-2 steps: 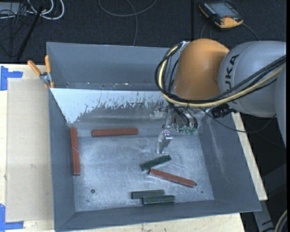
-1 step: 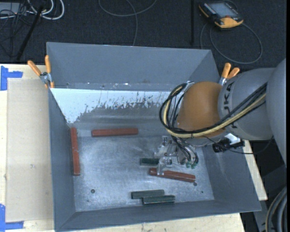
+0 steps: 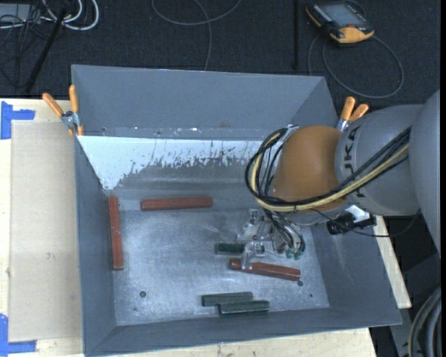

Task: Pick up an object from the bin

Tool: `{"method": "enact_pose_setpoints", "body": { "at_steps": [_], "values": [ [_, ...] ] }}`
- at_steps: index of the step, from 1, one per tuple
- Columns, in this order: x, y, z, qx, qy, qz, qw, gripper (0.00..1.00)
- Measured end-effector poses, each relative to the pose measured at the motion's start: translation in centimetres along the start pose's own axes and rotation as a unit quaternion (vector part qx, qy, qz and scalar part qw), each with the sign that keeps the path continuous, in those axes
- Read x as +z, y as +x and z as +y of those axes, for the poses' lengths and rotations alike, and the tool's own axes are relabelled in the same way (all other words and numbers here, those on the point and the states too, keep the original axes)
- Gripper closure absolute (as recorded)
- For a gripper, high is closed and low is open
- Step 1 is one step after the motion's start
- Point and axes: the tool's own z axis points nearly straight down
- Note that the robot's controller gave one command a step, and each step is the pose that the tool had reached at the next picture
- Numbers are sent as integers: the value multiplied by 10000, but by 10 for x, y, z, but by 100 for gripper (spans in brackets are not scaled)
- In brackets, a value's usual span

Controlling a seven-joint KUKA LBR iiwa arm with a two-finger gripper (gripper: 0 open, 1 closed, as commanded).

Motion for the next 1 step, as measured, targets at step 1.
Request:
{"method": "enact_pose_setpoints", "body": {
  "at_steps": [1],
  "values": [
    [-166,-5,22,208,22,-54,9998,100]
  ]
}}
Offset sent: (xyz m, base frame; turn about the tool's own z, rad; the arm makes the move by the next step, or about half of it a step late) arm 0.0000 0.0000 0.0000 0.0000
